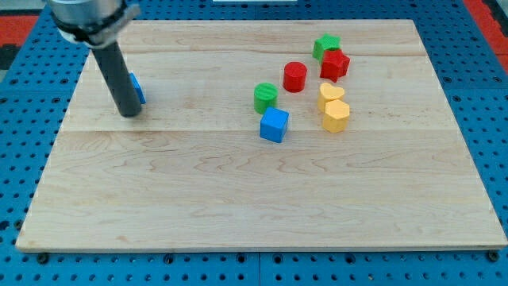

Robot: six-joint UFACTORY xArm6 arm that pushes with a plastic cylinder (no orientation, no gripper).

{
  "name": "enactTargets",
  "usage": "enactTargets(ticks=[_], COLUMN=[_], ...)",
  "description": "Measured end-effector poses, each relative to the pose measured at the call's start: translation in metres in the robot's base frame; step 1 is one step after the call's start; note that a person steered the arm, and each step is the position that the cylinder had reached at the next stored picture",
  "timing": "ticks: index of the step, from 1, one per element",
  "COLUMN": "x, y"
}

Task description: Slide the blue cube closer to the blue triangle

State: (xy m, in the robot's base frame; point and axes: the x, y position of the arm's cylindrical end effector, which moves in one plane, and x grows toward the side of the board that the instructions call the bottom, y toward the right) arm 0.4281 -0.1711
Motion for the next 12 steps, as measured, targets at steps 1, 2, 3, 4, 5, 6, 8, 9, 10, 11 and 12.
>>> enactTargets(ticks=[1, 2, 3, 4, 5, 6, 8, 9, 10, 11, 12], x=[0.043, 0.074, 0.074, 0.074, 0.074, 0.078, 0.072, 0.056, 0.02, 0.005, 0.016], y=[0.019, 0.058, 0.102, 0.109, 0.109, 0.12, 0.183, 0.225, 0.239, 0.168, 0.117])
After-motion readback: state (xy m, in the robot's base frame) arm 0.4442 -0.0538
